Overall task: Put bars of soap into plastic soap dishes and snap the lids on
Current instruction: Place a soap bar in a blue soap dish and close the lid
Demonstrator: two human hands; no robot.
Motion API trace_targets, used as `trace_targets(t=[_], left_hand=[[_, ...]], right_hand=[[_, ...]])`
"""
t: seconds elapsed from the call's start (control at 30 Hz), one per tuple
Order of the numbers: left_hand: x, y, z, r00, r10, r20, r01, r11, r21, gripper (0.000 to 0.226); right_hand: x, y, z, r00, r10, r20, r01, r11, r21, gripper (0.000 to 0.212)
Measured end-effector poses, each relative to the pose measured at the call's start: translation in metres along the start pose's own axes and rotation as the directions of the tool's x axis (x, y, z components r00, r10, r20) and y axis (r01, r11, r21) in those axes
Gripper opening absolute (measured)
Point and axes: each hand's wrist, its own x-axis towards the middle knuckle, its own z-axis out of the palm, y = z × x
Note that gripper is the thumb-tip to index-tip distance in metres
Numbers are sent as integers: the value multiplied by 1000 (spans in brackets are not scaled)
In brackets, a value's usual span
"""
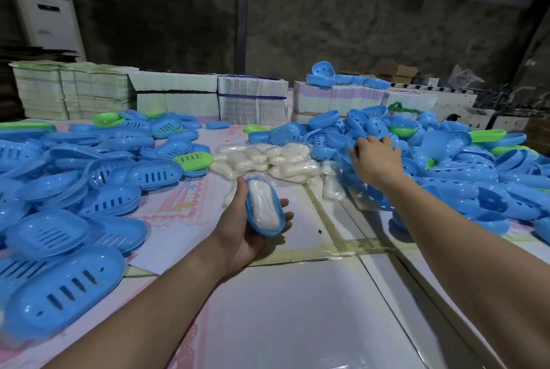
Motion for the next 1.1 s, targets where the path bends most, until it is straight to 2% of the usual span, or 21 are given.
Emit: trace_targets(t=[0.17,0.27,0.33,0.4,0.43,0.5,0.53,0.57,0.67,0.77,0.83,0.93,1.03,1.1], left_hand=[[1,0,1,1000,-14,20,14,1000,-12,88],[2,-1,1,1000,-2,29,4,997,-82,85],[3,-1,0,999,4,35,-1,995,-97,85],[4,0,0,999,6,38,-2,993,-117,83],[4,0,1,999,18,32,-14,990,-143,80],[6,0,2,998,59,18,-54,973,-225,71],[7,-1,2,997,73,12,-67,961,-269,67],[8,-1,2,996,87,11,-80,950,-301,65],[10,-3,2,993,117,21,-103,932,-348,59],[7,-3,3,995,100,-19,-101,936,-337,47],[6,-2,2,995,91,-34,-97,951,-293,50],[4,-2,3,993,111,-25,-114,964,-242,50],[3,-2,3,990,134,-30,-138,968,-210,43],[2,-1,3,989,140,-42,-146,969,-202,40]], right_hand=[[-10,-14,-9,988,76,-136,-29,947,318,31],[-26,-35,-13,982,113,-149,-1,799,601,32],[-42,-53,-17,988,144,-49,-46,590,806,30],[-59,-75,-19,985,124,117,-149,286,947,26],[-66,-85,-20,974,83,212,-219,97,971,25],[-81,-104,-20,926,-47,376,-374,-261,890,22],[-88,-111,-19,896,-104,431,-439,-345,830,22],[-95,-116,-17,868,-154,472,-494,-355,793,23],[-110,-118,-11,813,-236,532,-581,-266,769,23],[-110,-109,-9,812,-189,552,-583,-237,777,13],[-109,-104,-9,814,-172,554,-579,-183,794,24],[-109,-102,-10,823,-169,543,-552,-11,833,44],[-108,-105,-13,859,-121,497,-474,178,862,29],[-105,-104,-10,903,-122,413,-373,256,892,37]])
